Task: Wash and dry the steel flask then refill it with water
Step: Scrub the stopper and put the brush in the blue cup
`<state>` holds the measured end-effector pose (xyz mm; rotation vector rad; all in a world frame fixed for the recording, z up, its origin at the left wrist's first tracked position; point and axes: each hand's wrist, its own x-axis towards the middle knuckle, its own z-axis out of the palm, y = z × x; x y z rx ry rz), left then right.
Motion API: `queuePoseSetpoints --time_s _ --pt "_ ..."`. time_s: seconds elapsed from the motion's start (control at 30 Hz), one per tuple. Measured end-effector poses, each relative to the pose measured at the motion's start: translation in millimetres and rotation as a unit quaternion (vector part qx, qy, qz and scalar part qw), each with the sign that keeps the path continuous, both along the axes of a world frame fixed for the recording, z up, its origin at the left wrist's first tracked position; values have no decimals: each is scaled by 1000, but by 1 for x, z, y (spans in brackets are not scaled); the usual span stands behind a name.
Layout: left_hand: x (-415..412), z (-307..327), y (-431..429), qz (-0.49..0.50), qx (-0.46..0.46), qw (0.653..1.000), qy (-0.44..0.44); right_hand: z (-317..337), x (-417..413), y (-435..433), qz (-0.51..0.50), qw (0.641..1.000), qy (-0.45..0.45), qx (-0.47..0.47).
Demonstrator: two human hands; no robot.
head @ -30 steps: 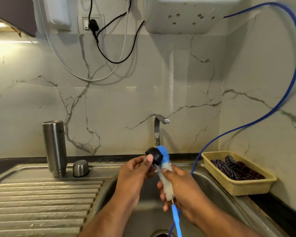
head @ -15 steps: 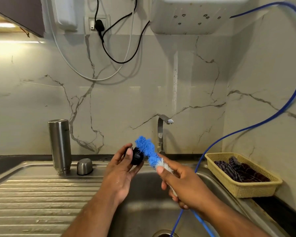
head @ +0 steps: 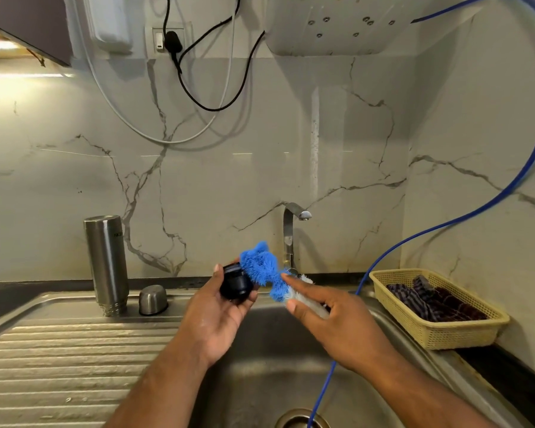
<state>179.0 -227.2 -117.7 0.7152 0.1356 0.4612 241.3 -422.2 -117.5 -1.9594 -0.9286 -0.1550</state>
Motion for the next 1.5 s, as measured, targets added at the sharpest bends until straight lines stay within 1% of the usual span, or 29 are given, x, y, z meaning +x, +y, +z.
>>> queuePoseSetpoints --time_s 0.1,0.17,0.33,0.4,0.5,0.63,0.77,0.9,0.97,1.03,1.17,1.23,1.37,1.5 --pt "0 1 0 -13 24 1000 -6 -2 -1 0 4 1000 -20 1" --pt "-1 2 -1 -21 52 998 -9 -1 0 0 -12 1000 -15 1" --pt "1 4 -1 4 103 994 -47 0 -1 -2 12 1000 -11 21" --pt "1 4 -1 25 121 991 -40 0 0 -2 16 1000 -12 23" --pt "0 3 1 42 112 992 -31 -2 2 -1 20 999 -19 25" --pt "-1 6 -6 28 116 992 -38 -2 6 -1 -7 999 -9 45" --pt "-2 9 -8 23 74 996 -54 -2 5 0 5 998 -21 65" --pt "-5 9 -12 3 71 996 -55 -4 6 0 -22 998 -34 49" --pt "-6 11 -14 10 71 995 -65 -4 5 0 -24 996 -59 63" --pt "-6 11 -14 13 68 995 -66 -4 3 2 -20 996 -76 52" --pt "-4 8 -13 6 26 998 -53 -7 5 4 -44 996 -69 32" --pt "-4 11 -11 1 43 997 -64 -7 7 2 -50 995 -78 30" --pt "-3 10 -12 15 91 993 -80 -5 6 1 -40 997 -56 46" --pt "1 7 -3 81 63 990 -98 -3 -2 3 -4 999 -12 51"
